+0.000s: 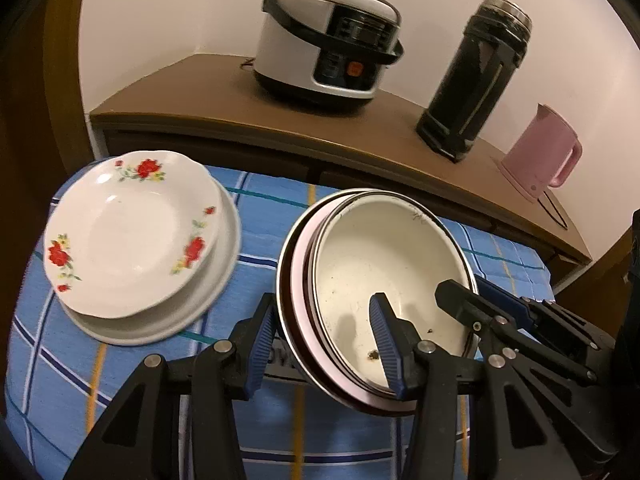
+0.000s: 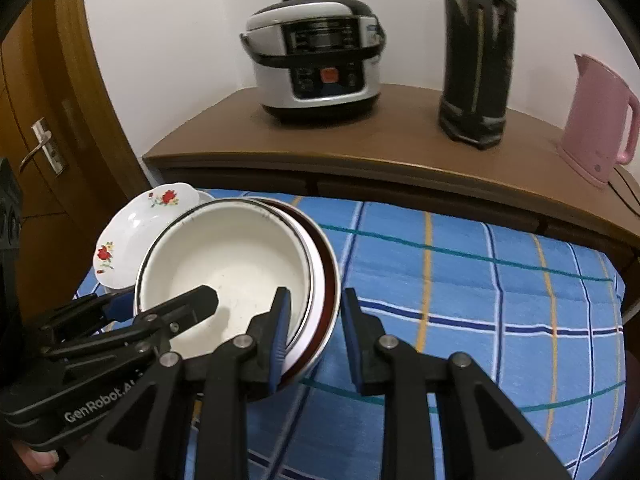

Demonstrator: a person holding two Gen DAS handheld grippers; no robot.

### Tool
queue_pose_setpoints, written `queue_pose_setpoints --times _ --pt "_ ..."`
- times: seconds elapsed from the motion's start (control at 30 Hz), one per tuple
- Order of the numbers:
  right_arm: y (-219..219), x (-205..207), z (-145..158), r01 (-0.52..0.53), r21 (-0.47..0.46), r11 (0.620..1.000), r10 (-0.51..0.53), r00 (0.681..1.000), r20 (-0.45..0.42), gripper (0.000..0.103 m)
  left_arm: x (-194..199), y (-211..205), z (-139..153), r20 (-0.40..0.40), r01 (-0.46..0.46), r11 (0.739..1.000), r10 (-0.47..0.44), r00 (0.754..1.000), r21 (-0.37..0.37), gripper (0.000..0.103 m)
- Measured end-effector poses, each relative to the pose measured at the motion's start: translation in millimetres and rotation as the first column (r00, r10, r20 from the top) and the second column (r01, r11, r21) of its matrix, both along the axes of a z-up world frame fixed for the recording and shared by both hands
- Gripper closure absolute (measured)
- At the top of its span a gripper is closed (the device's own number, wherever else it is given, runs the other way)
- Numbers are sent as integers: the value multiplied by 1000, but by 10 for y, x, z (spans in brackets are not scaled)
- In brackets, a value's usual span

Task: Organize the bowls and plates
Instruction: 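Carry the nested bowl stack with the left tool over the red-rose plates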

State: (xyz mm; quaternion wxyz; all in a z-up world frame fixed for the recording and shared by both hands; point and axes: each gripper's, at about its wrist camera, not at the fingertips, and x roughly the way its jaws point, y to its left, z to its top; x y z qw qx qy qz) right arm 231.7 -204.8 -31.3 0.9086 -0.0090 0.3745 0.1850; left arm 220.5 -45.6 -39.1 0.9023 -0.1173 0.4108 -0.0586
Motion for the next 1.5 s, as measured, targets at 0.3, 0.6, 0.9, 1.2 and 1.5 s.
queue_pose_setpoints --times 0.3,0.6,0.9,1.2,1.5 --pt "384 29 26 -41 -17 999 41 999 3 77 -1 327 47 11 -42 999 42 999 3 53" --pt "667 33 62 -76 -31 997 76 997 7 77 -6 608 86 24 -79 997 79 997 -10 53" --pt "959 48 160 -119 -28 993 119 993 20 77 -9 894 195 50 -123 992 124 991 -5 53" --pt "1210 111 288 -157 -8 988 157 987 34 77 16 1147 323 79 -165 986 163 983 17 53" --pt "1430 220 291 -199 10 980 199 980 18 77 116 1350 361 86 -207 978 203 975 40 53"
